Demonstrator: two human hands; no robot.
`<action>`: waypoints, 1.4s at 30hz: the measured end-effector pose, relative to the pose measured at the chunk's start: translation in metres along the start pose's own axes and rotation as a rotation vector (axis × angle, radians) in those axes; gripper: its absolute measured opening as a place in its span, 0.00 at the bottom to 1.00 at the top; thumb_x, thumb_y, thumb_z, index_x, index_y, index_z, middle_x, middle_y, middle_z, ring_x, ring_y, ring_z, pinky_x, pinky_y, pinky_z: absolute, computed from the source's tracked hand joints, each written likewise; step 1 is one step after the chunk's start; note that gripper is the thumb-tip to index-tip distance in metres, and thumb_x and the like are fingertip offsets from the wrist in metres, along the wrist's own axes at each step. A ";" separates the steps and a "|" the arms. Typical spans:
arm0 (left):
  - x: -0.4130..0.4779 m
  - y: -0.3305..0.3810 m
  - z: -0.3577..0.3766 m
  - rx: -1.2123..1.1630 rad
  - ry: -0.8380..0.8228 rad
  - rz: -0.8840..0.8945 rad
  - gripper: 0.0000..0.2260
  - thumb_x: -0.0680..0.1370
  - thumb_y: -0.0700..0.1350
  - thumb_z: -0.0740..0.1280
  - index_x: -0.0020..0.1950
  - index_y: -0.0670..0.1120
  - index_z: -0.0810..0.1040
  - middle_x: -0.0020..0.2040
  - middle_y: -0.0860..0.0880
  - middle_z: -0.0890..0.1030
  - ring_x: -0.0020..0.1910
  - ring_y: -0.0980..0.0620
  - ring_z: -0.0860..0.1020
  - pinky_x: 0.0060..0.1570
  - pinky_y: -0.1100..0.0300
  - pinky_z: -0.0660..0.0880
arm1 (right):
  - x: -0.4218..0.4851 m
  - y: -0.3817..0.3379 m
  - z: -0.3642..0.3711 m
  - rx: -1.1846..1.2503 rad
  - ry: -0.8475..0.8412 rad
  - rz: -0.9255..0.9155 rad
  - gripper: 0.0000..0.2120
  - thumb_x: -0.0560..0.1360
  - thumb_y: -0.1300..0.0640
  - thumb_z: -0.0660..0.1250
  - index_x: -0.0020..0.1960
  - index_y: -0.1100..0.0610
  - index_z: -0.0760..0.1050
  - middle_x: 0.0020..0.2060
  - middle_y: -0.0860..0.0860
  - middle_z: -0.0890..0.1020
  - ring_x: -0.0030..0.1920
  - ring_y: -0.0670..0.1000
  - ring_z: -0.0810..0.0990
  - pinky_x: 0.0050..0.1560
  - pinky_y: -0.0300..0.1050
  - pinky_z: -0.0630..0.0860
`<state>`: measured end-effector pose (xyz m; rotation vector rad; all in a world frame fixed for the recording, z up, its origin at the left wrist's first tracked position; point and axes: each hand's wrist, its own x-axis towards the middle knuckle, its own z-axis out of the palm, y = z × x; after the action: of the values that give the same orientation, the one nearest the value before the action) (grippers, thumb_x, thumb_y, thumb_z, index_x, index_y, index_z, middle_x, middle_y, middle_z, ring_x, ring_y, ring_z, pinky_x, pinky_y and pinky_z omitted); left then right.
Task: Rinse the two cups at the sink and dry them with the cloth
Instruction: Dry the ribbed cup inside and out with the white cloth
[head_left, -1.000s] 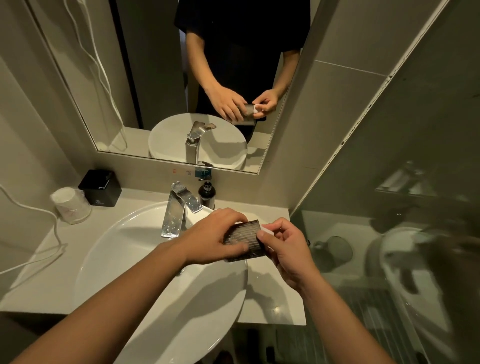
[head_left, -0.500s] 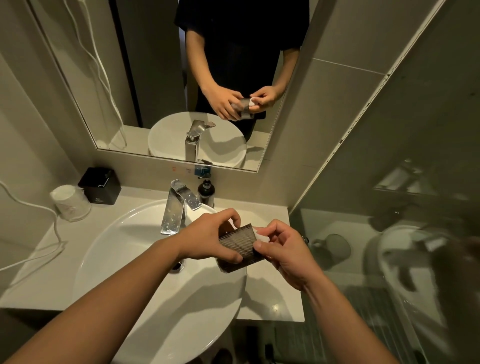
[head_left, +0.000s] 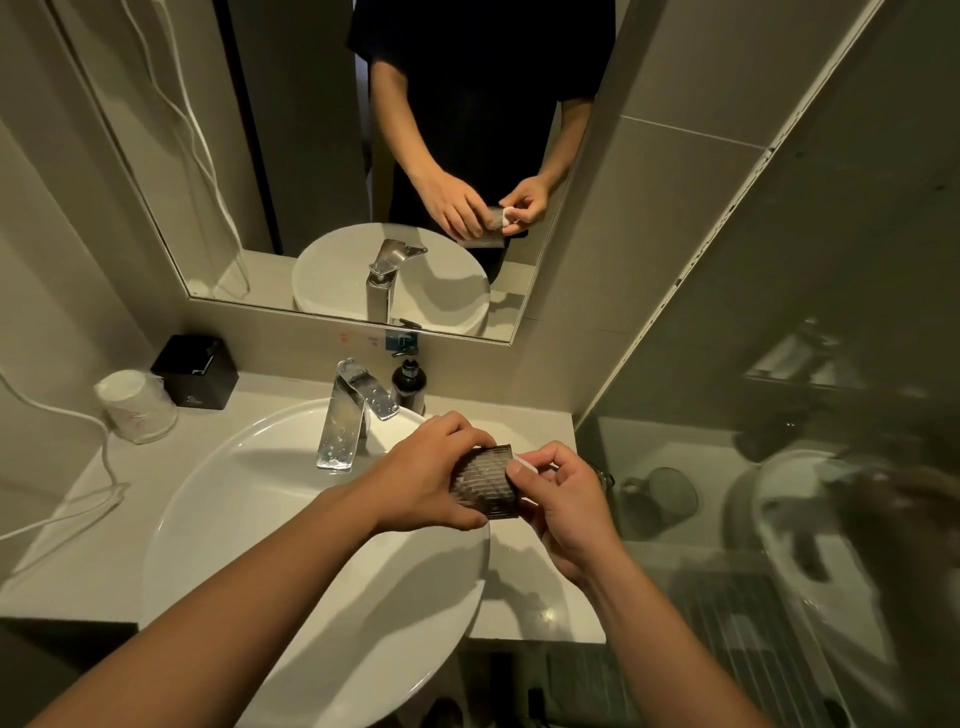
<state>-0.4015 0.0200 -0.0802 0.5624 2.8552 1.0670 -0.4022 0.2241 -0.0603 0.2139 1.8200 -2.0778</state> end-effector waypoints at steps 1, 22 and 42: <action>0.000 0.000 -0.002 -0.019 -0.014 -0.018 0.36 0.65 0.60 0.79 0.70 0.55 0.74 0.59 0.56 0.71 0.58 0.56 0.73 0.60 0.58 0.76 | -0.001 -0.001 -0.001 0.007 -0.018 0.000 0.06 0.78 0.67 0.70 0.46 0.61 0.75 0.45 0.61 0.85 0.50 0.60 0.85 0.47 0.54 0.83; 0.011 0.012 -0.007 0.025 -0.049 -0.016 0.36 0.66 0.59 0.80 0.69 0.58 0.68 0.59 0.54 0.77 0.57 0.54 0.74 0.56 0.57 0.75 | -0.004 -0.012 -0.006 0.072 -0.023 0.005 0.04 0.79 0.67 0.69 0.48 0.62 0.75 0.45 0.60 0.86 0.47 0.57 0.87 0.43 0.48 0.83; 0.005 0.009 -0.007 0.113 -0.061 0.058 0.31 0.71 0.66 0.72 0.70 0.59 0.69 0.64 0.54 0.74 0.62 0.53 0.72 0.63 0.54 0.72 | -0.004 -0.010 -0.009 0.053 0.023 0.005 0.05 0.79 0.68 0.69 0.48 0.61 0.74 0.44 0.60 0.86 0.46 0.56 0.86 0.39 0.45 0.81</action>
<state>-0.4045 0.0232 -0.0684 0.6760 2.8756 0.8841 -0.4029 0.2343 -0.0513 0.2570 1.7774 -2.1299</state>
